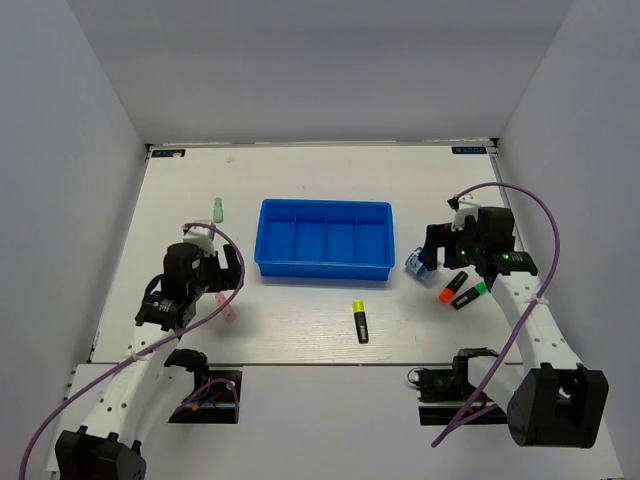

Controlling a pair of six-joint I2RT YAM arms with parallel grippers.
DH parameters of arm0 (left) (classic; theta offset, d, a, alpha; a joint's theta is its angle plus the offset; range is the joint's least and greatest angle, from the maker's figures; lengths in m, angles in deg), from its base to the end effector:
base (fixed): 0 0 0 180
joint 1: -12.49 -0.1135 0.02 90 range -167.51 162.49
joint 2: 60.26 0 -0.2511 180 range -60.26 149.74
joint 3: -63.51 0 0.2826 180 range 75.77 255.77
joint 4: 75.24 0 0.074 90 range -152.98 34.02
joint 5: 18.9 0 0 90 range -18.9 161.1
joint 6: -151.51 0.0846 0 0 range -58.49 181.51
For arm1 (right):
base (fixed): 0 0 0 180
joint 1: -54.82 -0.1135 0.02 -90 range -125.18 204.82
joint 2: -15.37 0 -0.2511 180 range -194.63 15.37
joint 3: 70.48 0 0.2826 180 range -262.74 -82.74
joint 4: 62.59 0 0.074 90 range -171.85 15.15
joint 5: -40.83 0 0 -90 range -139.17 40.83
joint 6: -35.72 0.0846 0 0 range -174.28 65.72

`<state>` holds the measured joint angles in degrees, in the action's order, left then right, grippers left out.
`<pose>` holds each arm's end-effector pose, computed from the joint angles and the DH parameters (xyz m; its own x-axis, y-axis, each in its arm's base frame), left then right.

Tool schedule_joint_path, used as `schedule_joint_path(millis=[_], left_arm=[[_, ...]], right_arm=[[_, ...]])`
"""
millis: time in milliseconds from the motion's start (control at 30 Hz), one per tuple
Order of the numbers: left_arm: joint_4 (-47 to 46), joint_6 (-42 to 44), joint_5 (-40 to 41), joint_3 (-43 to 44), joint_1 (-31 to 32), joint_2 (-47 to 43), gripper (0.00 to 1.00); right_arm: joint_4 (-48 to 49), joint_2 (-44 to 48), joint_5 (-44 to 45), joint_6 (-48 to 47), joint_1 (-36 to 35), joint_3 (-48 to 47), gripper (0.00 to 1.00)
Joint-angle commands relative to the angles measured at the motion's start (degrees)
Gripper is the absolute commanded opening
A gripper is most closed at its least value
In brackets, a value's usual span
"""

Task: Sort the stationery into containers
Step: Pick up the stationery from the center of the board.

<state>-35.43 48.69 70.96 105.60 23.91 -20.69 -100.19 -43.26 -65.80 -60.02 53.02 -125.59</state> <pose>0.2303 -0.0467 0.1898 -0.6234 -0.1004 -0.7754 0.0632 0.9820 -0.1780 0.2873 0.0333 0.2086 -0.6295 -0.1157 -0.7684 -0.3101 0.9441 0.1119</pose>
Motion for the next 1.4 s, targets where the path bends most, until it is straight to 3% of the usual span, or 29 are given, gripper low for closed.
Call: schedule_joint_path(millis=[0,367,433,567,667,733,767,800,833,867,900,933,1000,1033,1100,1133,1367], left_arm=[[-3.0,1.3,-4.9,-0.1,-0.3,-0.5,1.0],[-2.9,1.0,-4.5,0.0,-0.3,0.8,1.0],[-3.3,0.7,-3.5,-0.4,-0.4,2.2,0.92],[-2.3,-0.7,-1.4,3.6,-1.2,10.1,0.0],[-0.4,-0.4,1.3,12.3,-1.2,20.9,0.0],[1.8,0.9,4.7,20.9,-1.3,28.0,0.56],[2.4,1.8,5.2,25.5,-1.4,34.8,0.73],[3.3,2.6,6.6,27.6,-1.6,37.2,0.81],[3.6,3.3,7.5,31.6,-1.6,39.3,0.83],[4.0,5.4,8.9,35.9,-2.1,45.8,0.83],[5.0,6.0,9.2,38.1,-2.5,47.9,0.83],[6.4,6.4,9.4,40.0,-2.9,50.1,0.83],[9.0,7.5,8.8,47.9,-5.2,58.2,0.83],[9.8,7.8,8.5,51.0,-5.9,61.6,0.8],[10.9,8.3,7.4,54.9,-7.9,66.0,0.77],[11.6,8.3,7.3,57.3,-8.8,68.5,0.74],[13.7,9.0,6.2,67.2,-10.2,78.4,0.71]], right_arm=[[2.0,1.6,0.2,2.0,0.3,-0.8,0.9],[-0.2,3.1,-2.7,-4.6,0.6,-0.1,0.9],[-1.2,1.8,-1.8,-7.9,0.3,0.0,0.9],[-5.2,-0.9,5.0,-8.6,0.0,-4.0,0.9],[-6.6,-1.6,5.4,-9.8,0.0,-5.0,0.9],[-8.2,-1.8,5.5,-11.3,-0.2,-5.8,0.9],[-8.8,-1.9,3.1,-12.3,-0.1,-6.3,0.9],[-9.5,-1.4,3.3,-12.5,-0.3,-6.5,0.7],[-9.5,-0.8,2.1,-13.3,-0.1,-6.2,0.23],[-9.3,1.0,-0.1,-12.6,-0.2,-5.6,0.0],[-8.7,1.4,-0.9,-11.8,-0.2,-4.7,0.0],[-8.0,1.9,-2.2,-11.4,-0.2,-4.5,0.07],[-7.9,3.2,-2.0,-11.1,-0.2,-4.6,0.6],[-8.1,3.2,-1.9,-11.1,-0.2,-4.6,0.68],[-7.9,3.3,-1.0,-11.4,-0.2,-4.8,0.66],[-7.5,3.4,-0.6,-11.1,-0.3,-4.6,0.58],[-7.2,3.0,-0.6,-11.1,-0.3,-4.3,0.57]])
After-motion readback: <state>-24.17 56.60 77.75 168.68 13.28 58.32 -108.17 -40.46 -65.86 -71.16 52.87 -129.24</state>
